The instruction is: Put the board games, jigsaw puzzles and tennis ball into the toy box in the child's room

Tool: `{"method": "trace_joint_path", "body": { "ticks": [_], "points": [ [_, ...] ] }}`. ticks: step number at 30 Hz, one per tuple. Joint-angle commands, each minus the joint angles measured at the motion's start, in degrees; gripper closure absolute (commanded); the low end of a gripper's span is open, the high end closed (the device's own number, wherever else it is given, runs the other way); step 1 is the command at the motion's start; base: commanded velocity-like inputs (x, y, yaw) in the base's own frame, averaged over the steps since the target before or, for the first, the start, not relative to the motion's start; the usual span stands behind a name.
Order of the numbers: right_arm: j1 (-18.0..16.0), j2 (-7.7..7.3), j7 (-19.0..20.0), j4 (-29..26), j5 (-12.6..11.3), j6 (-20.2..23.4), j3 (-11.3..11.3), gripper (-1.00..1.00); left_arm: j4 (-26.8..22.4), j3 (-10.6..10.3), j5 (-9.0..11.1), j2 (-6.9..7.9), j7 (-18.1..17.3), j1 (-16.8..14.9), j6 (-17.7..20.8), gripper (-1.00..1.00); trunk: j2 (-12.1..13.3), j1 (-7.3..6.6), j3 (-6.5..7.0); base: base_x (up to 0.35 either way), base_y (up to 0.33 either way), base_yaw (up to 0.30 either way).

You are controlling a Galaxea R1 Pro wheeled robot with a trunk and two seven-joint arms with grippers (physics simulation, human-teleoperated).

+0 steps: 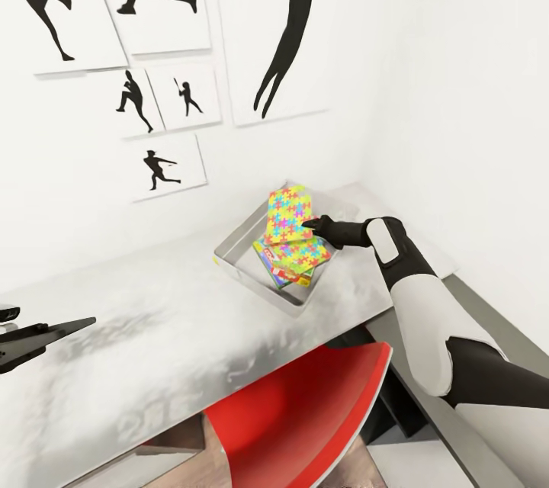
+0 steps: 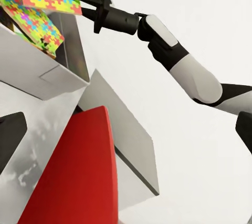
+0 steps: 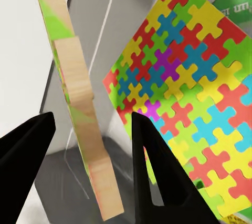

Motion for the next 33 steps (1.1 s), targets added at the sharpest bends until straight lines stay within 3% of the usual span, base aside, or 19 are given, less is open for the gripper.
{"method": "trace_joint_path", "body": {
  "ticks": [1, 20, 21, 33],
  "points": [
    [-0.1, 0.04, 0.4, 0.0, 0.5, 0.3, -0.4, 1.00, 0.0, 0.0, 0.0, 0.02, -0.2, 0.0, 0.6, -1.00, -0.1, 0.03, -0.20, 0.012, 0.000, 0.000],
    [-0.1, -0.41, -2.0, 0.2, 0.5, 0.4, -0.4, 1.00, 0.0, -0.1, -0.1, 0.02, -0.2, 0.0, 0.6, -1.00, -0.1, 0.03, -1.03, 0.001, 0.000, 0.000],
    [-0.1, -0.41, -2.1, 0.2, 0.5, 0.4, -0.4, -1.00, 0.0, -0.1, -0.1, 0.02, -0.2, 0.0, 0.6, -1.00, -0.1, 0.03, -1.03, 0.000, 0.000, 0.000],
    [-0.1, -0.42, -4.5, 0.2, 0.4, 0.8, -0.5, -1.00, 0.0, -0.1, -0.1, 0.01, -0.2, 0.0, 0.6, -1.00, -0.1, 0.03, -1.03, 0.000, 0.000, 0.000]
  ]
}}
